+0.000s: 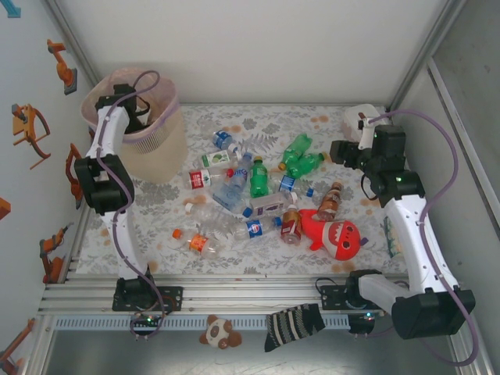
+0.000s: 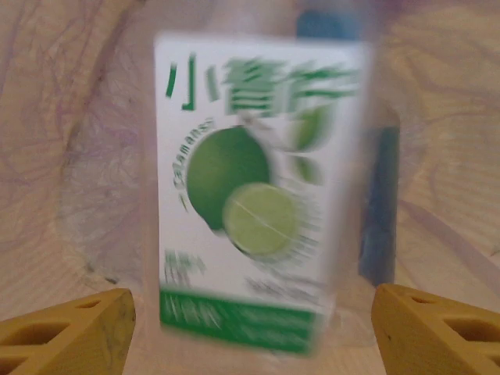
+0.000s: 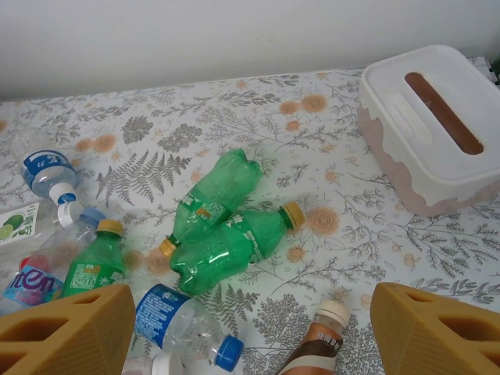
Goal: Put the plastic bottles in the bin
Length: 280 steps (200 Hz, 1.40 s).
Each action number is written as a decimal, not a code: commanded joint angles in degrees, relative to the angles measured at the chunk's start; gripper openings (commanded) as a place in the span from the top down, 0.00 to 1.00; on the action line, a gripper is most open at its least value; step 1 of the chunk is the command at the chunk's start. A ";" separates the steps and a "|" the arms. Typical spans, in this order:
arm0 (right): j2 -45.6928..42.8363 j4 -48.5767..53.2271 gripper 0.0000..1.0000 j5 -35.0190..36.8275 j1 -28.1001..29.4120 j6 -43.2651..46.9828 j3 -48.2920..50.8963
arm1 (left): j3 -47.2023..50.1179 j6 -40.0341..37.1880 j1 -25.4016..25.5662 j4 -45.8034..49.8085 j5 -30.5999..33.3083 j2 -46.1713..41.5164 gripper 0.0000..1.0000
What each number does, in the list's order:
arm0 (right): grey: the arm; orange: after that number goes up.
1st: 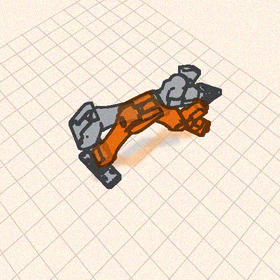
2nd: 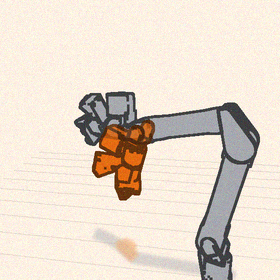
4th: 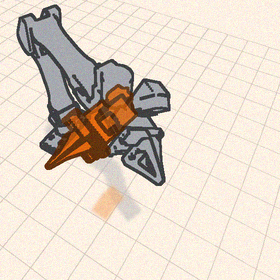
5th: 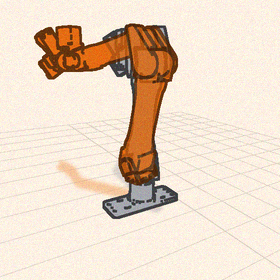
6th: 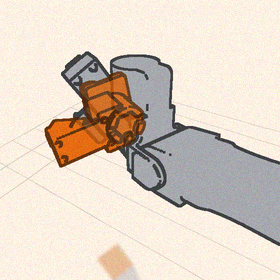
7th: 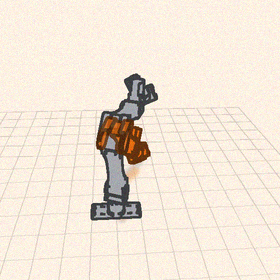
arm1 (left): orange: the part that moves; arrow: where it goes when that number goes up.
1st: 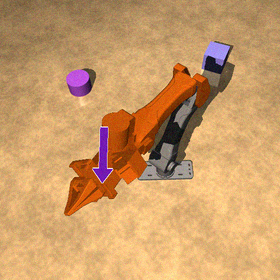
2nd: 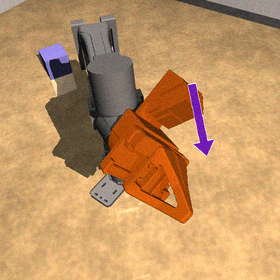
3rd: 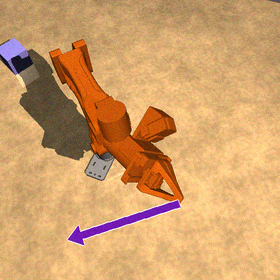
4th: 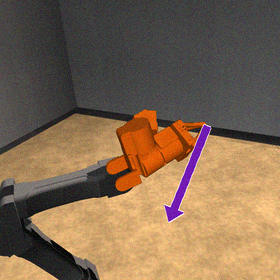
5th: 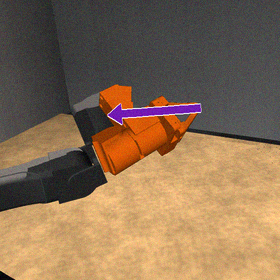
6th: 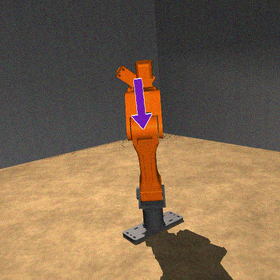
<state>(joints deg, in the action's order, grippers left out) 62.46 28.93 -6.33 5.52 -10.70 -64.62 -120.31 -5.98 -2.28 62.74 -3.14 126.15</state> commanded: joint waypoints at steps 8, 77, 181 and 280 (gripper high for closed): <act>-1.11 0.31 0.22 0.44 0.76 -1.10 0.24 | 0.79 0.25 0.24 -0.86 -1.83 -6.85 0.18; 0.26 4.70 0.22 1.20 1.69 -3.99 -1.70 | 3.59 0.42 0.18 -1.76 -5.40 -16.64 0.15; 9.78 13.96 0.25 2.61 1.78 -12.83 2.56 | 21.36 1.24 0.15 -12.79 -12.66 -35.62 0.15; 15.03 11.20 0.21 3.75 1.73 -16.52 9.01 | 17.36 1.86 -0.14 -15.75 -11.14 -37.11 0.13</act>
<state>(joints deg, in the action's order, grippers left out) 76.27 40.82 -3.51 6.92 -25.26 -56.42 -99.74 -4.91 -2.28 48.95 -13.34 89.86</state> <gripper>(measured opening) 0.788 0.869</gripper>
